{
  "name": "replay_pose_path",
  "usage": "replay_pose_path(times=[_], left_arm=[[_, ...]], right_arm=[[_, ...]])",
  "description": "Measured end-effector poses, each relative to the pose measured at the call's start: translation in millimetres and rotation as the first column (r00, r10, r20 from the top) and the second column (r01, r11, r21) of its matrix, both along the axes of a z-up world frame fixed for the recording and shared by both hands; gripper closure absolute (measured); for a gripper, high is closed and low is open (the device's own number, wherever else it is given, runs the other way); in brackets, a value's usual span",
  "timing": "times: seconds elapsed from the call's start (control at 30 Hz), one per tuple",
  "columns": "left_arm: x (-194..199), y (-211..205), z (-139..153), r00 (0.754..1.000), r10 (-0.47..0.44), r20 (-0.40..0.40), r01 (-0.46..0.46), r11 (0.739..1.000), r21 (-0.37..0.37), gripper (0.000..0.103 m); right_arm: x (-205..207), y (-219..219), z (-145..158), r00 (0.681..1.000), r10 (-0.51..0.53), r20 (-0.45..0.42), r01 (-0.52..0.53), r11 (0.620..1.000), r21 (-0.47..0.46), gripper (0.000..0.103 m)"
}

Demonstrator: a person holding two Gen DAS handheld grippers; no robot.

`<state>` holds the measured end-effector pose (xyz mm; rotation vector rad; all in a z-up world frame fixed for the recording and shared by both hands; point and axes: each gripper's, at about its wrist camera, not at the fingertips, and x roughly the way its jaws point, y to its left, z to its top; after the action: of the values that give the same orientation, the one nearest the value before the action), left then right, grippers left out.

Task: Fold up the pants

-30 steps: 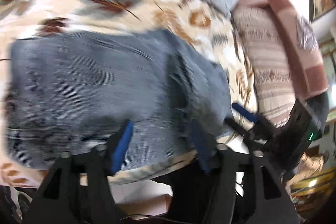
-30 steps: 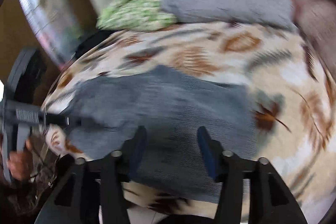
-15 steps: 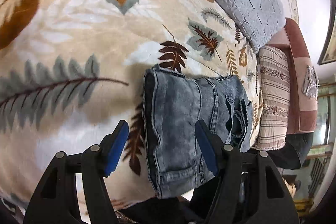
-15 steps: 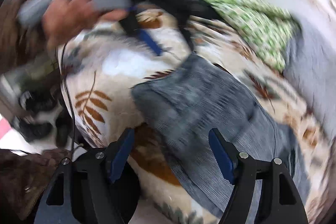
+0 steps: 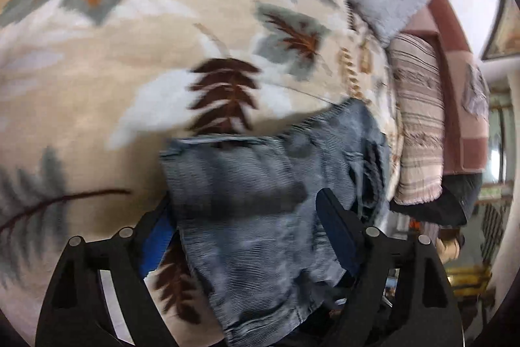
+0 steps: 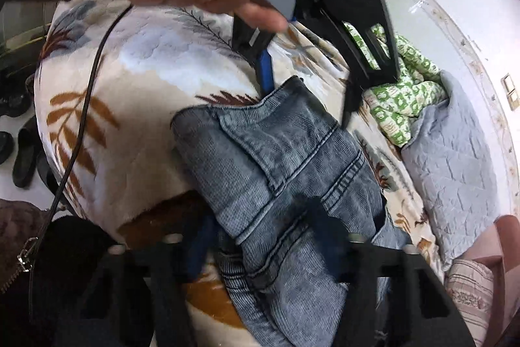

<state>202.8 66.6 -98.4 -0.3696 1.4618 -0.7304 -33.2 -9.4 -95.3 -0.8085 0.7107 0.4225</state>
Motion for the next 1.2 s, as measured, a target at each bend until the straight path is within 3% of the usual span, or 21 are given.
replay_pose_path(times=[0.03,0.07,0.2,0.4,0.53,0.73,0.9,1.03,1.2], left_arm=[[-1.5,-2.6,1.5,1.000,-0.013,0.008,0.013,1.000,-0.009,0.043],[-5.5,-6.4,4.3,0.999,-0.026,0.024,0.027,1.000,-0.006,0.072],[-16.6,-10.4,22.7,0.996,-0.016,0.087,0.015,1.000,0.006,0.077],[-26.8,-21.2,61.2,0.992,0.018,0.124,-0.014,0.999,-0.034,0.081],[-37.3,-52.7,97.0,0.984,0.005,0.179,0.005,0.999,-0.051,0.082],[-50.4,-121.7,131.4,0.967,-0.071,0.243,0.085,0.995,-0.045,0.084],[-58.2,-202.4,131.8,0.961,-0.153,0.228,0.166,0.986,-0.036,0.085],[-69.0,-280.9,115.3,0.950,-0.244,0.193,0.243,0.970,0.029,0.085],[-86.7,-379.1,61.7,0.924,-0.365,0.113,0.343,0.924,0.170,0.085]], right_arm=[[-0.6,0.0,1.2,1.000,0.005,0.004,-0.005,1.000,0.001,0.073],[-3.8,-0.3,4.1,1.000,0.016,0.021,-0.016,1.000,0.004,0.078],[-5.7,-10.9,21.8,0.999,0.003,0.047,-0.006,0.999,0.052,0.084],[-12.7,-41.8,59.5,0.995,-0.059,0.086,0.046,0.987,0.156,0.085],[-20.0,-69.3,81.1,0.988,-0.117,0.099,0.092,0.970,0.224,0.085],[-26.9,-138.4,109.2,0.966,-0.247,0.080,0.204,0.912,0.355,0.085],[-26.2,-216.7,112.5,0.925,-0.379,-0.022,0.341,0.806,0.483,0.085],[-29.6,-279.5,97.7,0.876,-0.458,-0.151,0.456,0.686,0.567,0.085],[-39.9,-371.3,57.5,0.767,-0.523,-0.371,0.618,0.451,0.644,0.087]])
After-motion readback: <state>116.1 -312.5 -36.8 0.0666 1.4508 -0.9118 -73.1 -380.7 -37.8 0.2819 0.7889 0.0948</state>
